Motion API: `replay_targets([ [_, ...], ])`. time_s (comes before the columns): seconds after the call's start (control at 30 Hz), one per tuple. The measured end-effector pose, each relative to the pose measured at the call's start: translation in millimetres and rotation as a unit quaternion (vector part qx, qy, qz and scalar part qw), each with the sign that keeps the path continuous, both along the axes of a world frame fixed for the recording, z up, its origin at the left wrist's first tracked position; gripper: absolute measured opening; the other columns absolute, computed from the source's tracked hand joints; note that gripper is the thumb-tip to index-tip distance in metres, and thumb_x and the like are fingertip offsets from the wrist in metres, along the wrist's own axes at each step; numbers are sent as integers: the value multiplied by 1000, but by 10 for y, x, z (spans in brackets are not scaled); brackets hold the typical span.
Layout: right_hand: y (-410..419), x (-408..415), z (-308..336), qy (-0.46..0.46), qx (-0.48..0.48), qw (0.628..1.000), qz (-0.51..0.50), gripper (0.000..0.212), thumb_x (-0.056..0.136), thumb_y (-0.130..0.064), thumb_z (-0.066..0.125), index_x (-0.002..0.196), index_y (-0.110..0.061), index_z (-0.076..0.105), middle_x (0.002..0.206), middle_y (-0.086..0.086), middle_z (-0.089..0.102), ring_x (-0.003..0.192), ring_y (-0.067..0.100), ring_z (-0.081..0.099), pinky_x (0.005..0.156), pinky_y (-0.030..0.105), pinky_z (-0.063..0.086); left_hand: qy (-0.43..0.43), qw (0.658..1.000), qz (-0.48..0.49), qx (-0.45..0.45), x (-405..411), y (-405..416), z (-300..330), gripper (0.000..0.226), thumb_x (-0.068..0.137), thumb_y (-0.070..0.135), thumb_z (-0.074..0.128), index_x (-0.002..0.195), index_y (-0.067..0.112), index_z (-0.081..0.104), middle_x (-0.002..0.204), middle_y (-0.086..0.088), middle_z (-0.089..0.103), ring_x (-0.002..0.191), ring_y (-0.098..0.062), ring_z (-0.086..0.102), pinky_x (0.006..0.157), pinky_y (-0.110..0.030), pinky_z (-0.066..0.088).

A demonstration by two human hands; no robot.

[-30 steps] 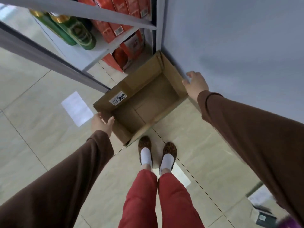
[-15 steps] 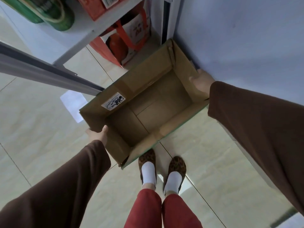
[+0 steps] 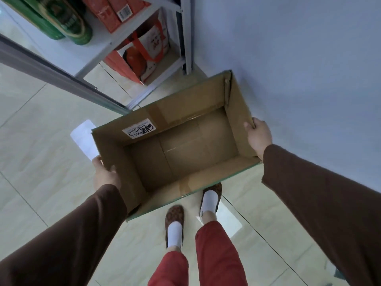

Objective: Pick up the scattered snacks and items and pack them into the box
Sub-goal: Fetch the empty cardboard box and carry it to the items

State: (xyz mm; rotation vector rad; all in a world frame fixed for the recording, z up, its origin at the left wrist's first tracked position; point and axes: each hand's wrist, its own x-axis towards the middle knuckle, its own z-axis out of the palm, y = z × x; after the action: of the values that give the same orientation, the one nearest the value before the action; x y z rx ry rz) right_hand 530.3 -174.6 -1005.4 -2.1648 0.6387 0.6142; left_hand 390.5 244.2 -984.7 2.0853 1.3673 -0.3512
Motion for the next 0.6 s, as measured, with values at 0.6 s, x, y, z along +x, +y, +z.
replay_targets([
  [0.6,-968,-4252,2011,-95,21,907,-410,32,104,-25,49,132,-14,61,115,-1,66,109,20,60,89,25,40,-104,927,-357,-54,-1072,-1194,1843,42,100,10,47,138,23,36,105,-17,62,92,-37,60,79,-38,44],
])
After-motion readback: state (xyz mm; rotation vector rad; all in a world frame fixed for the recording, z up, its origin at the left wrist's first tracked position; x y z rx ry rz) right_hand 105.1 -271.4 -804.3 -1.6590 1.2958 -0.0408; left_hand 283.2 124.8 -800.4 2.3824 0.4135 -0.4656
